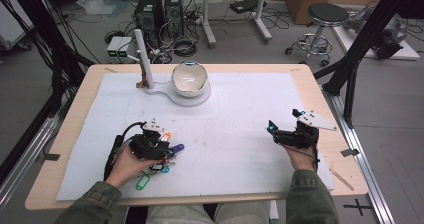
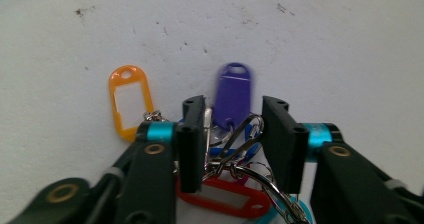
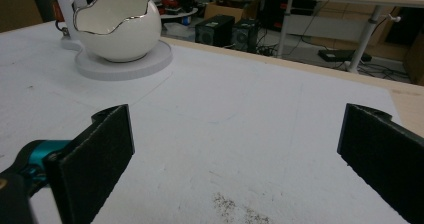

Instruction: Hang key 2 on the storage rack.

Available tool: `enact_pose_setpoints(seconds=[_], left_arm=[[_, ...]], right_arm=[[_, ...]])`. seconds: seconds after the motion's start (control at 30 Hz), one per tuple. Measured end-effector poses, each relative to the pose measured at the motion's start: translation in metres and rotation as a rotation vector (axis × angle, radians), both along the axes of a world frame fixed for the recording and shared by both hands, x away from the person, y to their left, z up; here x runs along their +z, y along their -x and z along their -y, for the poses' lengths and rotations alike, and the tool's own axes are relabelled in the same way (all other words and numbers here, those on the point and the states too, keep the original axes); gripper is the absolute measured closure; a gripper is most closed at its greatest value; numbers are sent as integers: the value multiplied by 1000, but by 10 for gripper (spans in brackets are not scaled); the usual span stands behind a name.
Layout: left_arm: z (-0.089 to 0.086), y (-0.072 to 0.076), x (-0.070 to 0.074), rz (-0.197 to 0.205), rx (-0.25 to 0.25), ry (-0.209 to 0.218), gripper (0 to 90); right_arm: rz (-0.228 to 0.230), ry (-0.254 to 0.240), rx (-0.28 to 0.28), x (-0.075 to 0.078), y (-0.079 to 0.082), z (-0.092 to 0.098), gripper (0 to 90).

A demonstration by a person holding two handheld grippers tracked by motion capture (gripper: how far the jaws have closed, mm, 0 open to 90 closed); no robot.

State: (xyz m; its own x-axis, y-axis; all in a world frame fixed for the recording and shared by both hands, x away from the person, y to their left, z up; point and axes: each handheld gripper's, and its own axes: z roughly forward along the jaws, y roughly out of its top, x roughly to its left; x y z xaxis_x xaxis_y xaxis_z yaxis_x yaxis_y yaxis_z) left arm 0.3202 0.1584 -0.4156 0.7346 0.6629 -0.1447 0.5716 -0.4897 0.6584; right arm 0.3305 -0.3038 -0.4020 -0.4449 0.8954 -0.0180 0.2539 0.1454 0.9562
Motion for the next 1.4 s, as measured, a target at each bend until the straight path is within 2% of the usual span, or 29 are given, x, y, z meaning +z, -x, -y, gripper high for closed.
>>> enact_pose_setpoints(seconds=[0.03,0.13,0.17,0.23,0.3,0.53,0.63,0.73,0.93,1.07,1.2,1.4], left_arm=[[0,1,1,9,3,1,743],[-2,2,2,32,9,2,851],[-3,2,2,22,-3,12,869],[-3,1,0,-4,-27,21,874],[-5,-1,-1,-50,-28,35,875],[-13,1,6,-11,-5,59,877],[-18,1,10,-17,7,90,878],[-22,1,14,-14,7,84,878],[-27,1,19,-4,11,105,878],[-28,1,24,3,14,103,878],[-28,1,30,17,9,120,878],[-34,1,41,42,29,133,877]], right_arm=[[5,3,-2,0,0,0,7],[3,-3,-3,0,0,1,7],[4,-3,-3,0,-1,1,7],[1,-2,-3,0,-1,1,7],[5,2,-2,0,-1,0,7],[6,0,-1,0,0,1,7],[8,2,0,0,0,1,7],[6,6,-3,1,0,0,7],[10,7,-1,1,0,0,7],[5,3,-2,1,0,0,7],[4,9,3,0,0,-1,7],[19,4,11,1,2,-1,7]])
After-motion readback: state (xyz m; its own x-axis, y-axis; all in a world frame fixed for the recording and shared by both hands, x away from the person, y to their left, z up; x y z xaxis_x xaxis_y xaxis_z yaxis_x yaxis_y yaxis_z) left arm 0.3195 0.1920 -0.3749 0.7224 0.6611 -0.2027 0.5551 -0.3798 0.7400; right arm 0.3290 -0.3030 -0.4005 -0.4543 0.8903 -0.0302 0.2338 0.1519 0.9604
